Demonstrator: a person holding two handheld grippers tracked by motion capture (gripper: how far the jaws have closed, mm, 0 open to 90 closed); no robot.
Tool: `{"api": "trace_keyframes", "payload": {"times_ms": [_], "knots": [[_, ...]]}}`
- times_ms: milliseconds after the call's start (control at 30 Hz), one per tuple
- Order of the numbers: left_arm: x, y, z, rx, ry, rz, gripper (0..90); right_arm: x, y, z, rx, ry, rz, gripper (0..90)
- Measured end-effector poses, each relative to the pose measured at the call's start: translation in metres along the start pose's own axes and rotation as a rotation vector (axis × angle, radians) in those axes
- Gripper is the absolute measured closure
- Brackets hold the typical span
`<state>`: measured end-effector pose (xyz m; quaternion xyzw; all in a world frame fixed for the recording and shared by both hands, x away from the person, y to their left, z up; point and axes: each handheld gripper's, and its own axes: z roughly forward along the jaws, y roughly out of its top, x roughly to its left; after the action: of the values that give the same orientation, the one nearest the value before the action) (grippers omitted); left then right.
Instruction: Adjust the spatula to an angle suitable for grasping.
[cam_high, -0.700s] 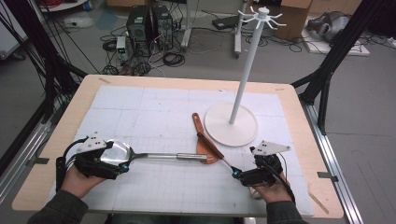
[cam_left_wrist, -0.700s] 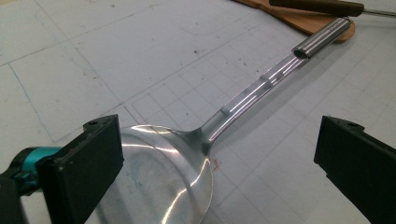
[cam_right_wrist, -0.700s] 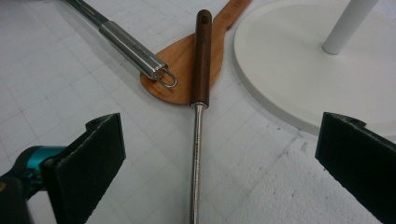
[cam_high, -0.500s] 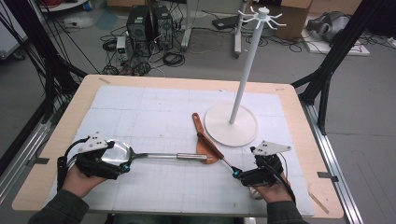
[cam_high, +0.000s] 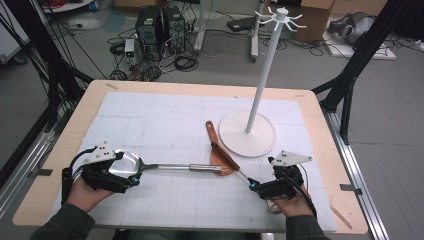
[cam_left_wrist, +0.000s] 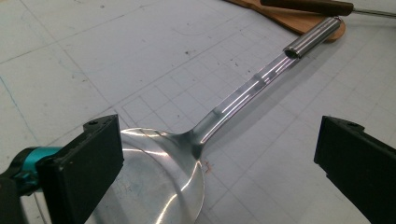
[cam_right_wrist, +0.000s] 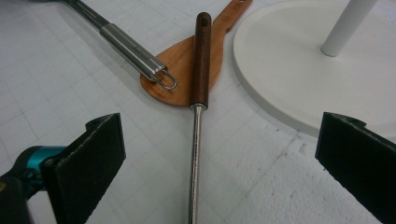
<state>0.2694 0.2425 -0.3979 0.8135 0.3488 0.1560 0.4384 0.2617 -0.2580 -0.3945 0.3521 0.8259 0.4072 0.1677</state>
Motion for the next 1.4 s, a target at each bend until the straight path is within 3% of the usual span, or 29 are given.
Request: {"api": "trace_keyframes", "payload": {"times_ms": [533, 867, 967, 1000, 1033, 1167, 1200, 1267, 1400], "knots": [[-0.002, 0.010, 0.005, 0.019, -0.048, 0.028, 1.8, 0.001, 0.001, -0.002, -0.006, 0.001, 0.004, 0.4], [-0.008, 0.060, 0.003, 0.048, -0.112, 0.192, 1.8, 0.000, 0.002, -0.005, -0.024, 0.001, -0.001, 0.4], [-0.008, 0.075, 0.004, 0.048, -0.158, 0.232, 1.8, -0.001, 0.002, -0.006, -0.025, -0.001, 0.001, 0.4], [-0.007, 0.084, 0.005, 0.062, -0.196, 0.277, 1.8, -0.001, 0.002, -0.006, -0.030, -0.003, -0.001, 0.4], [-0.007, 0.084, 0.005, 0.062, -0.196, 0.277, 2.3, -0.001, 0.002, -0.007, -0.028, -0.004, -0.001, 0.4], [-0.006, 0.098, 0.015, 0.069, -0.248, 0.351, 3.0, -0.001, 0.002, -0.008, -0.030, -0.005, -0.001, 0.4], [-0.005, 0.100, 0.018, 0.069, -0.263, 0.367, 7.8, -0.001, 0.002, -0.008, -0.027, -0.009, -0.004, 0.4], [0.000, 0.101, 0.026, 0.060, -0.306, 0.374, 9.6, -0.001, 0.002, -0.008, -0.027, -0.010, -0.003, 0.4], [0.006, 0.098, 0.046, 0.125, -0.302, 0.380, 11.6, -0.001, 0.002, -0.007, -0.026, -0.007, 0.000, 0.4]]}}
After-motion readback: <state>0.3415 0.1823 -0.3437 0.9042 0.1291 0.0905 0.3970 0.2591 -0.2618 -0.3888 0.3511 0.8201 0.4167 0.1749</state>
